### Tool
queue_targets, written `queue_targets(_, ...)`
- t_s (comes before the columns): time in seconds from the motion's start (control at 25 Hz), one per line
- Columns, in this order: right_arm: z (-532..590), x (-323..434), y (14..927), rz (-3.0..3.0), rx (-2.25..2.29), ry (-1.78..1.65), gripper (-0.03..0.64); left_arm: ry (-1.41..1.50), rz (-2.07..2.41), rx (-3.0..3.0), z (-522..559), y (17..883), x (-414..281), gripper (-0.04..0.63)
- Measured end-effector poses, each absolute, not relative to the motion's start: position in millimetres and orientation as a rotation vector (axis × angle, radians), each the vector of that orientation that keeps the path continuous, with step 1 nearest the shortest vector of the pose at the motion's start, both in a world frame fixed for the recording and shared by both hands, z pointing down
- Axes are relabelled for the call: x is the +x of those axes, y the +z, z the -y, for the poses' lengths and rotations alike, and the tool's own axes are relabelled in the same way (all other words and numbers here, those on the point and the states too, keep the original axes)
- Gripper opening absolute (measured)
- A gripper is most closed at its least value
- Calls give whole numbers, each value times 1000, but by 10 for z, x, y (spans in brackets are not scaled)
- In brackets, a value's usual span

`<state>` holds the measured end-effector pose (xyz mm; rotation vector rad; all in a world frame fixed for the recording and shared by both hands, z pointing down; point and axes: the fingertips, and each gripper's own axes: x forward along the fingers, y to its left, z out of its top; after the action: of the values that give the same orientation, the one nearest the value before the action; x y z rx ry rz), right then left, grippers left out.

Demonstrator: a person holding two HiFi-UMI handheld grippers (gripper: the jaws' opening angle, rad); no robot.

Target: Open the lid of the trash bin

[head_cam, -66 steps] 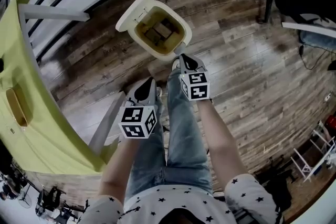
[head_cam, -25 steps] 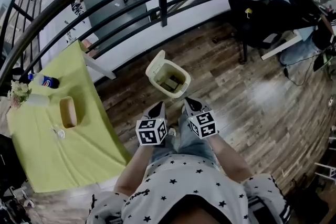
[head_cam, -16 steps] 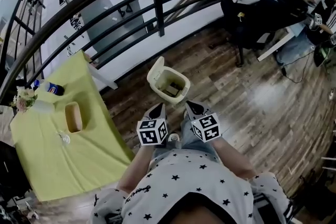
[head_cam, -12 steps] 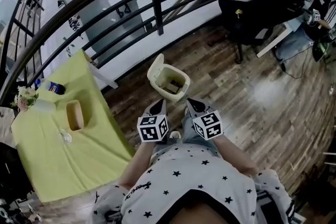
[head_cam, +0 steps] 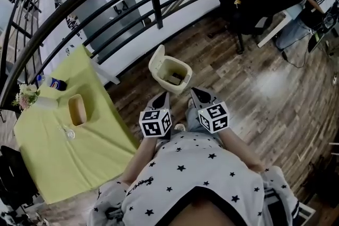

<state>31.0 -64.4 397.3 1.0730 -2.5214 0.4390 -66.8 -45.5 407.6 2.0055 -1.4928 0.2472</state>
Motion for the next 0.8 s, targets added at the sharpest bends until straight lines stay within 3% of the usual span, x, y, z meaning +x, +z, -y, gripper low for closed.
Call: queue_targets(0.8,553,315,3946,2528,1107,471,-6,262,1491,2019,366,4081,-682,11)
